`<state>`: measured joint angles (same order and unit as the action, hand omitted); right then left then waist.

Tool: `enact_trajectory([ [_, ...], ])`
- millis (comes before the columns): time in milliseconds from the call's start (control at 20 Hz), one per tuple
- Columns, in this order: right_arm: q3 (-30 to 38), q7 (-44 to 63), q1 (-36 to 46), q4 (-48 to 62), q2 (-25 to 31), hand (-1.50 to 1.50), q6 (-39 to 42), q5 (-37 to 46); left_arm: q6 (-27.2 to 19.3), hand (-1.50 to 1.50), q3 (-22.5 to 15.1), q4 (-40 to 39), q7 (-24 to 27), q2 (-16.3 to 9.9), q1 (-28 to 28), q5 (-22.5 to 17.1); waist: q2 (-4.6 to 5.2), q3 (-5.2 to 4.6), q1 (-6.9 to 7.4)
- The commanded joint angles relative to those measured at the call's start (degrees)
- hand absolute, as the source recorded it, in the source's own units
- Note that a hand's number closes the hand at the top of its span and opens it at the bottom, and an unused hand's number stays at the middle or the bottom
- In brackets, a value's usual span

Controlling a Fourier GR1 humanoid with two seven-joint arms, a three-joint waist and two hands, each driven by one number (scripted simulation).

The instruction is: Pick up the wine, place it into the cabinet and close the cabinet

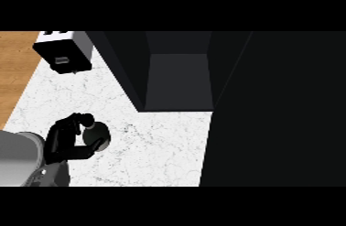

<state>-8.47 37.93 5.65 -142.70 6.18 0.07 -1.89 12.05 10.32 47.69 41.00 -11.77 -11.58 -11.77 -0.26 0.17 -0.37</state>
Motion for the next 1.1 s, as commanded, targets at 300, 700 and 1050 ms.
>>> enact_trajectory([
  [300,1.5,0.3,-4.3,-6.1,-0.3,-1.50,1.9,-3.8,-0.4,1.50,-2.9,13.0,2.3,-0.3,6.0,2.7,0.09,-0.14,0.35],
  [700,3.1,5.8,2.8,-4.7,-0.5,-1.50,-0.4,-3.9,3.1,1.50,-5.9,34.1,-12.1,2.2,12.5,-4.3,0.06,-0.15,0.75],
  [1050,4.6,0.4,-1.2,-2.7,-0.7,-1.50,2.4,-5.8,-3.5,1.50,-10.7,48.0,-28.3,4.6,9.2,-4.5,0.13,-0.11,0.33],
])
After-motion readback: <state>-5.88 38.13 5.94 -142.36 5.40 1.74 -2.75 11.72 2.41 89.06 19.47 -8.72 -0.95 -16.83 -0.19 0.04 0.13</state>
